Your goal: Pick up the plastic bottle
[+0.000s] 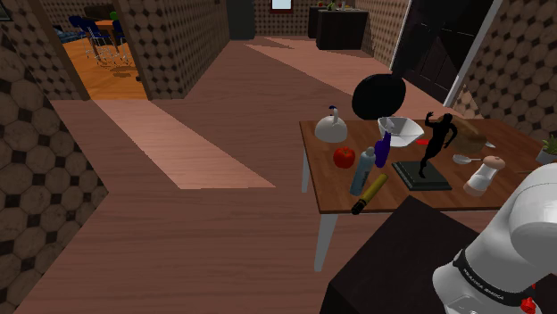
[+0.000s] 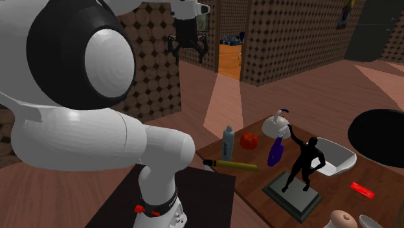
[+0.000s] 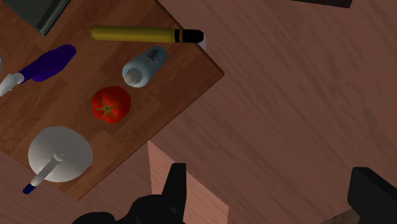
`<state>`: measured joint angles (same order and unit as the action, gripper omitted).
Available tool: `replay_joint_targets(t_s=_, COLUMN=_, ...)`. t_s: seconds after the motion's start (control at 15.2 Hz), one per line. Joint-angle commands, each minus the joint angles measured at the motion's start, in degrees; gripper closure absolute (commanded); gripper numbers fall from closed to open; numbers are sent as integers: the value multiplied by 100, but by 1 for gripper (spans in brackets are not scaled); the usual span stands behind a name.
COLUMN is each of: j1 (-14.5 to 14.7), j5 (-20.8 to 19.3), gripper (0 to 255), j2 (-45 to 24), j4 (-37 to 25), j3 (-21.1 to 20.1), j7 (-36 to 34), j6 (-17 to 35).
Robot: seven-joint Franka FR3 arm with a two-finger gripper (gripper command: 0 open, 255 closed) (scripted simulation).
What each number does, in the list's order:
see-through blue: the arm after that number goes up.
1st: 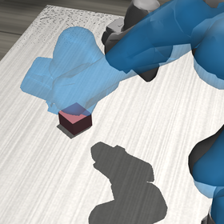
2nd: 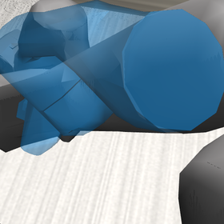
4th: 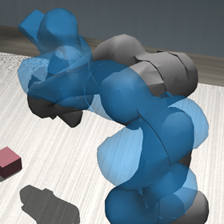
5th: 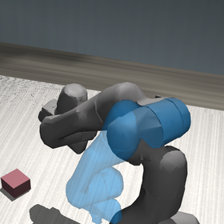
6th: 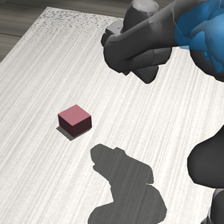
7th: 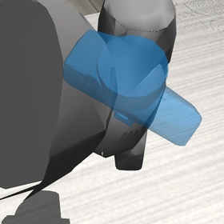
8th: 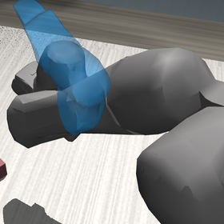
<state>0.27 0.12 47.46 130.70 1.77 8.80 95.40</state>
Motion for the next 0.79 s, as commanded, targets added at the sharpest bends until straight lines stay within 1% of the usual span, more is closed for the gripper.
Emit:
replay_joint_targets(t_s=0.0, j1=0, j5=0, gripper=0, j2=0, j4=0, j3=0, j7=0, j6=0)
replay_joint_targets(t_s=0.4, j1=-35, j5=-357, gripper=0, j2=-512, j4=606, j3=217, j7=472, j6=753)
replay_joint_targets(t_s=0.73, j1=-97, j5=-673, gripper=0, j2=-1108, j4=968, j3=405, j7=828, j6=1430)
